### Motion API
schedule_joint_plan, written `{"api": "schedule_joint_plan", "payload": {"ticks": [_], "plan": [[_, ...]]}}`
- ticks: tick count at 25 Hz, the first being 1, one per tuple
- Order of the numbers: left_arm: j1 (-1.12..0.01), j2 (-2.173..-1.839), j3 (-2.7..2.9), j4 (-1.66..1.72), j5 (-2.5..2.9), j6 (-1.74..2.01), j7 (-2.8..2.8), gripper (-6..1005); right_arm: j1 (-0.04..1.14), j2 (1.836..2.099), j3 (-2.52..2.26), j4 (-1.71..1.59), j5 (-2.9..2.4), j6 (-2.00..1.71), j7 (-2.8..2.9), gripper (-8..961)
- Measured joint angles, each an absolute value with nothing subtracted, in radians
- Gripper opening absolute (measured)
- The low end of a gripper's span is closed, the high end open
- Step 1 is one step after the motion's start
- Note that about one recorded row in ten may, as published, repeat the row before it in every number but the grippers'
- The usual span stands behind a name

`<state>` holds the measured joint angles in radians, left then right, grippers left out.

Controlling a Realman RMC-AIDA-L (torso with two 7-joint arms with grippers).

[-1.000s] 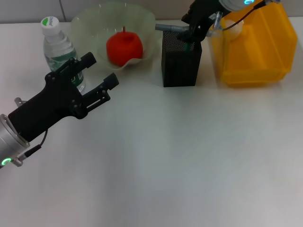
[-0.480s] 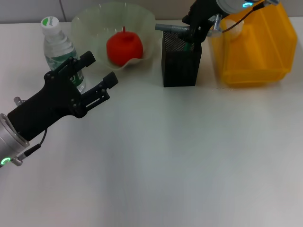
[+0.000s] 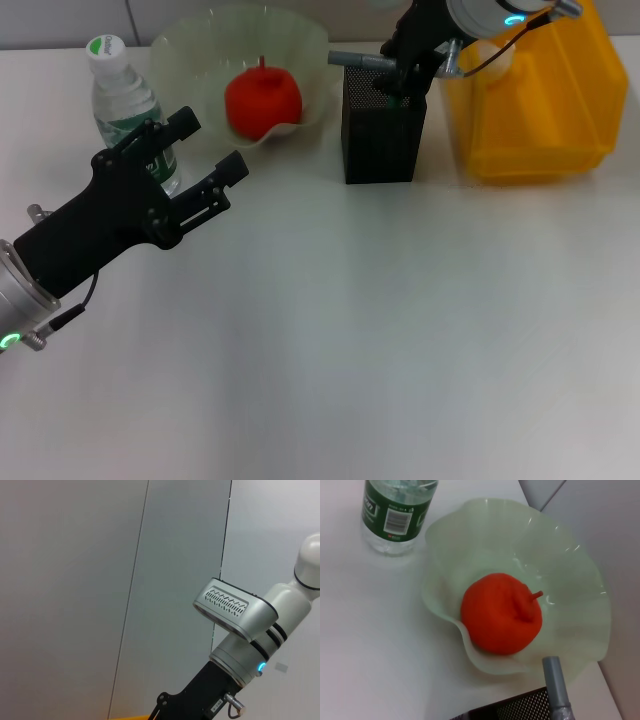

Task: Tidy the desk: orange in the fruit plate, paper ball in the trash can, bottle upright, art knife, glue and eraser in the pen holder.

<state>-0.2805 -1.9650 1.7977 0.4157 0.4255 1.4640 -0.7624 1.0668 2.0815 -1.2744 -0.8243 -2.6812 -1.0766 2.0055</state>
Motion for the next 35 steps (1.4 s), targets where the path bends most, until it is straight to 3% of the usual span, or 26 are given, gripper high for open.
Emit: {"api": "schedule_joint_plan", "payload": {"ticks": [6, 17, 35], "plan": [[-0.279, -1.965, 1.785, 0.416, 0.430, 1.466, -0.762, 805, 1.066, 2.082, -1.275, -0.816, -2.681, -1.066, 2.005, 303], [-0.276, -1.968, 1.774, 0.404, 0.434, 1.489, -0.762, 805, 1.059, 2.080, -1.249, -0.916, -2.677, -1.147, 2.020, 145], [-0.276, -1.971, 1.721, 0.374, 0.433, 1.493, -0.762, 805, 1.027, 2.073, -1.477, -1.337, -2.920, -1.494, 1.851, 139]]}}
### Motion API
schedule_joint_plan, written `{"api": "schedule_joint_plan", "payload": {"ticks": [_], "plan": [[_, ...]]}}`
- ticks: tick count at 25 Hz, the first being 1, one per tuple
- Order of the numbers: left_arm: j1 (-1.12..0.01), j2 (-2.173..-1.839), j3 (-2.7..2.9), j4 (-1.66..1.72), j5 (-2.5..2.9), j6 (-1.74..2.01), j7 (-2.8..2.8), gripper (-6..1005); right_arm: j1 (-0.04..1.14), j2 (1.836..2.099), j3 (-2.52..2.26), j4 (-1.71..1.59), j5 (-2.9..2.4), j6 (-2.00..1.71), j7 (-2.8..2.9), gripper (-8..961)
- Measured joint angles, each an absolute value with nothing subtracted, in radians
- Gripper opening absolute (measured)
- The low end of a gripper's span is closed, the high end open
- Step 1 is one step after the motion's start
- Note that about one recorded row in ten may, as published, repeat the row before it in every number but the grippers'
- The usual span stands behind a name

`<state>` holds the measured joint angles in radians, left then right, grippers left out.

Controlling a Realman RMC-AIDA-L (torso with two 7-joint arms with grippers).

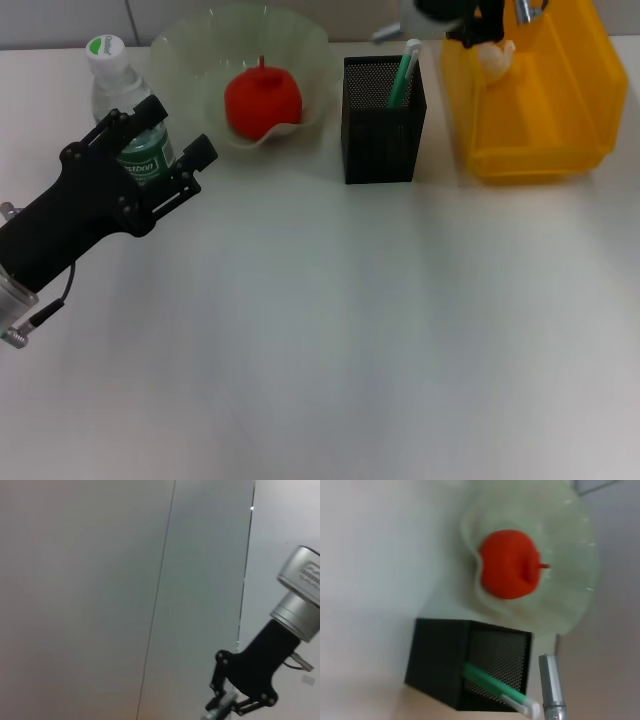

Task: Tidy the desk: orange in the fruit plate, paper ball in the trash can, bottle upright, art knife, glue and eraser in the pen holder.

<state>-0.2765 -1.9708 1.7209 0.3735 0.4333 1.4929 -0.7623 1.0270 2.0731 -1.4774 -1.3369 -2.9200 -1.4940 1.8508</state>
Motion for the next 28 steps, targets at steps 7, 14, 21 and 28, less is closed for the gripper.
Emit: {"api": "schedule_joint_plan", "payload": {"ticks": [7, 14, 21, 28], "plan": [[-0.272, -1.985, 1.681, 0.352, 0.434, 1.493, -0.751, 805, 1.023, 2.060, -1.561, -1.328, -2.922, -1.474, 1.756, 138], [-0.269, -1.986, 1.670, 0.350, 0.433, 1.490, -0.750, 805, 0.996, 2.042, -1.599, -1.326, -2.925, -1.417, 1.662, 137], [-0.267, -1.997, 1.649, 0.340, 0.428, 1.487, -0.724, 805, 0.938, 2.040, -1.662, -1.303, -2.925, -1.283, 1.553, 136], [-0.267, -2.029, 1.611, 0.317, 0.428, 1.486, -0.659, 805, 0.871, 2.040, -1.717, -1.305, -2.924, -1.148, 1.414, 136]]}}
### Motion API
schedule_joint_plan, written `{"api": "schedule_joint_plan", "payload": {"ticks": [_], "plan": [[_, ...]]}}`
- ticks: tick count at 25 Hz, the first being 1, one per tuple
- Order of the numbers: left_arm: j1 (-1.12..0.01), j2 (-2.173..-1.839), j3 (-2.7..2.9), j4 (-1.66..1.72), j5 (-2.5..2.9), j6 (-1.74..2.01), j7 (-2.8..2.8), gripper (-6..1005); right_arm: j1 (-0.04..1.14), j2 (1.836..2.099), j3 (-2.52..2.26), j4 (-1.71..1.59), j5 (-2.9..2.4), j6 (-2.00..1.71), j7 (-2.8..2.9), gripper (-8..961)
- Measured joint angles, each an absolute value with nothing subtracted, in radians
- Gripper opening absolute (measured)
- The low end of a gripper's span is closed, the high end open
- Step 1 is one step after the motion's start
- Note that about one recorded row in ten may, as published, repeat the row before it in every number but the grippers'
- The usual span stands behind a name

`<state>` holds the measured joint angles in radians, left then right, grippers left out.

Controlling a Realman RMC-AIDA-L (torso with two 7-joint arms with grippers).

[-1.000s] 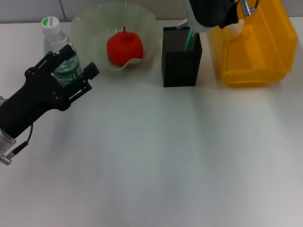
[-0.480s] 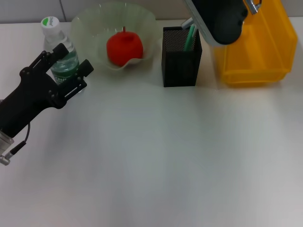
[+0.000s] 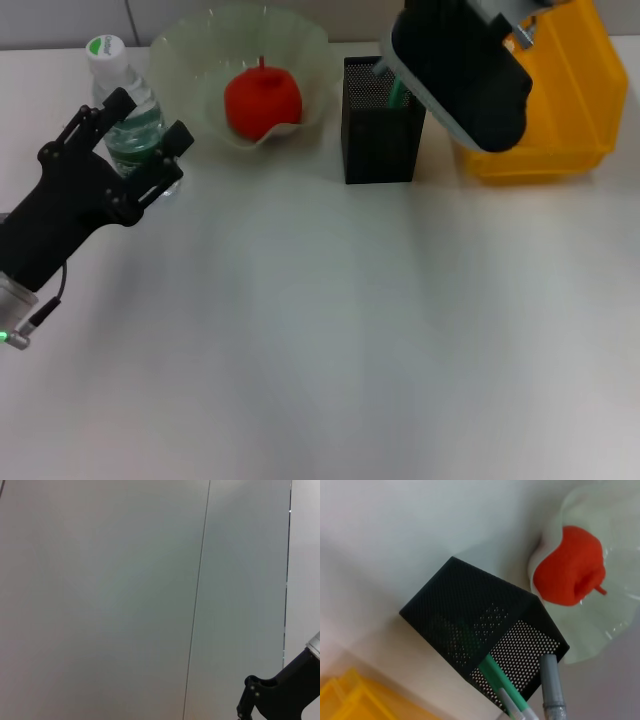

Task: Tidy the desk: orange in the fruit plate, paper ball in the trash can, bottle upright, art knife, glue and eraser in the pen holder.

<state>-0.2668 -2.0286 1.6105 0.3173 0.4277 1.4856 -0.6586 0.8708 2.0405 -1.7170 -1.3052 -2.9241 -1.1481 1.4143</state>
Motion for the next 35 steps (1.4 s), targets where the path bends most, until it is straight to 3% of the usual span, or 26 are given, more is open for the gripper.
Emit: {"api": "schedule_joint_plan", "payload": {"ticks": [9, 22, 35], "plan": [[-0.270, -2.065, 1.574, 0.292, 0.429, 1.485, -0.589, 805, 0.771, 2.045, -1.739, -1.329, -2.924, -0.989, 1.239, 135], [-0.269, -2.069, 1.566, 0.287, 0.424, 1.484, -0.594, 805, 0.628, 2.074, -1.747, -1.315, -2.921, -0.701, 0.927, 135], [-0.269, -2.071, 1.563, 0.277, 0.408, 1.483, -0.601, 805, 0.573, 2.078, -1.787, -1.326, -2.921, -0.634, 0.865, 134]]}}
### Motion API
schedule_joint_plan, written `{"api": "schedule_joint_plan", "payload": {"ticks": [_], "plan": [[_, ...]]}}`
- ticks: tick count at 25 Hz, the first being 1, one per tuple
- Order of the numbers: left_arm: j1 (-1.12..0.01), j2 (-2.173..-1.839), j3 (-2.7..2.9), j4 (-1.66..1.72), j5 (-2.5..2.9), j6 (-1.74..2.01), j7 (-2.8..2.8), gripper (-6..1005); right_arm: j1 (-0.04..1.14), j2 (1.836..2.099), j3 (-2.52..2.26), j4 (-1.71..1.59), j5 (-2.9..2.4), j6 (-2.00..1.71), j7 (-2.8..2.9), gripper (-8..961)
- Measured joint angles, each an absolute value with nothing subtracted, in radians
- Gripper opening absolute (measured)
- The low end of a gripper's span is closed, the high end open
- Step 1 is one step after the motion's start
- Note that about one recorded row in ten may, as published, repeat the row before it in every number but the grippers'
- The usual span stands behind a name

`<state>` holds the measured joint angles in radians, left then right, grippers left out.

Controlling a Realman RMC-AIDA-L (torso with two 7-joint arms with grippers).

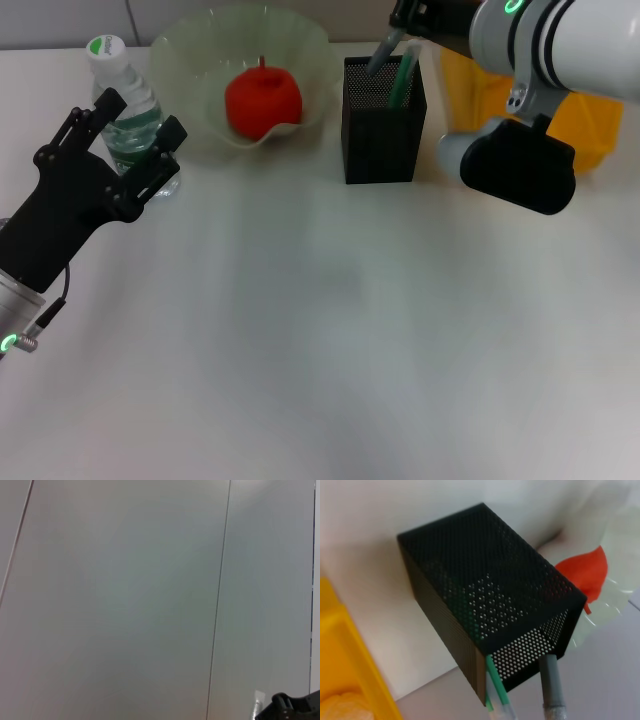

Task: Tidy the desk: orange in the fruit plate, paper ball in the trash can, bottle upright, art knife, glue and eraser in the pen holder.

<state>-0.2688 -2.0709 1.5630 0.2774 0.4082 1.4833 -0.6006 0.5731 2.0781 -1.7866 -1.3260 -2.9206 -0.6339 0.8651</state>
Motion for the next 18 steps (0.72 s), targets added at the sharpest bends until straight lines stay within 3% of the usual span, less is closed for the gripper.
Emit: {"api": "schedule_joint_plan", "payload": {"ticks": [18], "plan": [[-0.276, -2.072, 1.563, 0.246, 0.403, 1.484, -0.579, 805, 0.414, 2.088, -1.866, -1.319, -2.919, -0.361, 0.699, 140]]}}
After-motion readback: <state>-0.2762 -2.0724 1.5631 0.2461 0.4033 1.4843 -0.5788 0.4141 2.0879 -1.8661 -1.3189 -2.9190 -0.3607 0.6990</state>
